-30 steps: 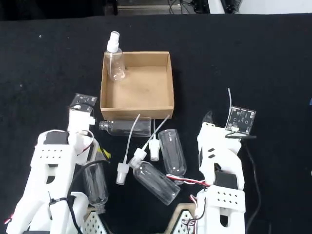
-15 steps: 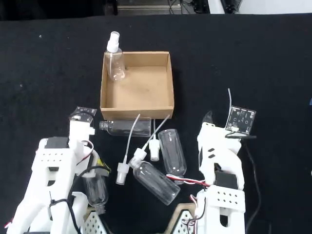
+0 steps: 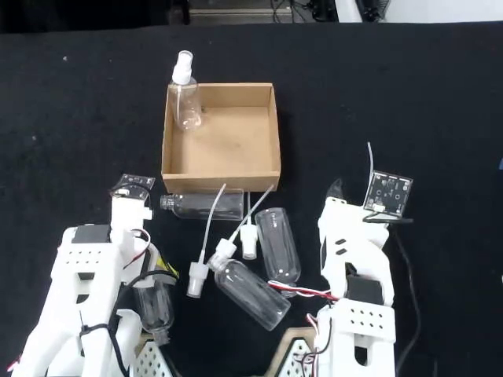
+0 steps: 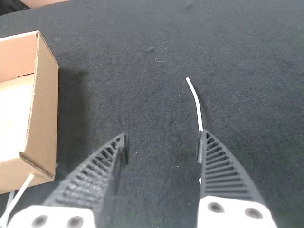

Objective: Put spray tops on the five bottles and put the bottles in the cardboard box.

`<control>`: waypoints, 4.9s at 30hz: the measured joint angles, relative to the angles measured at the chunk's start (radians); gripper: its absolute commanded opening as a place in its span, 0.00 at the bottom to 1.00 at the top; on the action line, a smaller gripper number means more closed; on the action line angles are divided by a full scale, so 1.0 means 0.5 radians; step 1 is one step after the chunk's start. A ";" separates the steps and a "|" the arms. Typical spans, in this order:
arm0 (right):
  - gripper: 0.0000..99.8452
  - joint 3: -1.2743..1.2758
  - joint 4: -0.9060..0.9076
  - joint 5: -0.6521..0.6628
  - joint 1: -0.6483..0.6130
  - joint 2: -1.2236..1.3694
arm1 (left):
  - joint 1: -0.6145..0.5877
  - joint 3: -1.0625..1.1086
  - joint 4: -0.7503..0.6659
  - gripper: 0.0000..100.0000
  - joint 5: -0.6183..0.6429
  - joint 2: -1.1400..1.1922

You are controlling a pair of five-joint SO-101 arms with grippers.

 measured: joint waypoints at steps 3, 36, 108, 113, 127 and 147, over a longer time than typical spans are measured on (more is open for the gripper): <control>0.22 0.000 0.000 0.000 0.000 0.000 | 0.006 -0.034 0.012 0.30 0.074 0.012; 0.22 0.000 0.000 0.000 0.000 0.000 | -0.979 -0.193 -0.712 0.37 1.059 0.018; 0.22 0.000 0.000 0.000 0.000 0.000 | -1.320 -0.850 0.608 0.36 -2.483 0.018; 0.22 0.000 0.000 0.000 0.000 0.000 | -1.212 -0.697 0.436 0.36 -2.483 0.018; 0.22 0.000 0.000 0.000 0.000 0.000 | -1.175 -0.273 -0.147 0.36 -2.483 0.018; 0.22 0.000 0.000 0.000 0.000 0.000 | -1.197 -0.230 0.058 0.16 -2.332 0.012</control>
